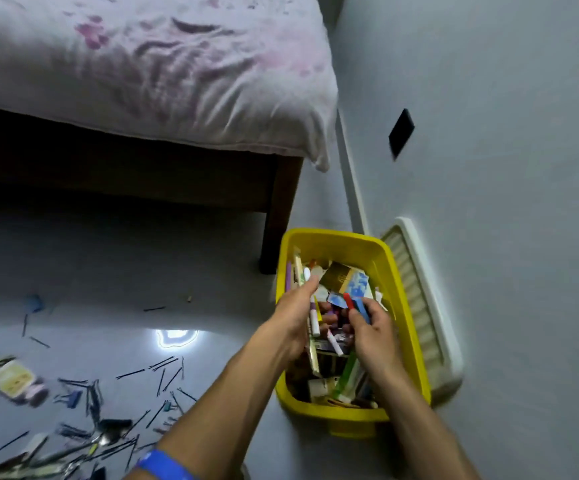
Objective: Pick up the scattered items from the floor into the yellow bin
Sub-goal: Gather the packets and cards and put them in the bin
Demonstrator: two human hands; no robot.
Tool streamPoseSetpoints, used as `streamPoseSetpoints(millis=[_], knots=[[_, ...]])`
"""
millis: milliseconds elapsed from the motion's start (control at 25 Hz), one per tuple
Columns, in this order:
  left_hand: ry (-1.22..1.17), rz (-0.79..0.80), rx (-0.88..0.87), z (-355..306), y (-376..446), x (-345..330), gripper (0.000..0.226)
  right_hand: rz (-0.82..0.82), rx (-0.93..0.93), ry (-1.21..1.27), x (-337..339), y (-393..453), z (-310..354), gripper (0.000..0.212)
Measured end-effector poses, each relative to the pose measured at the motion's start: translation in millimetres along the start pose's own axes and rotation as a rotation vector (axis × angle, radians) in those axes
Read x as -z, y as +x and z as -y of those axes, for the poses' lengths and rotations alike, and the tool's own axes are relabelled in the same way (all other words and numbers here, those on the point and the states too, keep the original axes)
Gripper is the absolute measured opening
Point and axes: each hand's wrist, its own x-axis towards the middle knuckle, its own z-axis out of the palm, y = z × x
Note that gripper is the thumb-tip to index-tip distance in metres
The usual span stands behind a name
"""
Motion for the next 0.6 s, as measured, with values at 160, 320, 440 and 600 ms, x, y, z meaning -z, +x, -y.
streamPoseSetpoints(millis=[160,320,440,600], knots=[[0.104,-0.028,-0.078,17.3,13.9,-8.6,0.041,0.018,0.096,-0.155,19.8,12.2,-6.2,0.041],[0.277,-0.203,-0.321,18.8,7.6,14.0,0.052,0.078,0.24,-0.197,2.5,-3.8,4.2,0.049],[0.318,-0.333,-0.442,16.4,-25.2,53.9,0.055,0.224,0.387,-0.26,-35.8,-20.3,19.6,0.051],[0.222,-0.543,-0.431,25.8,-52.1,137.9,0.053,0.516,0.495,-0.358,-114.4,-51.0,24.4,0.056]])
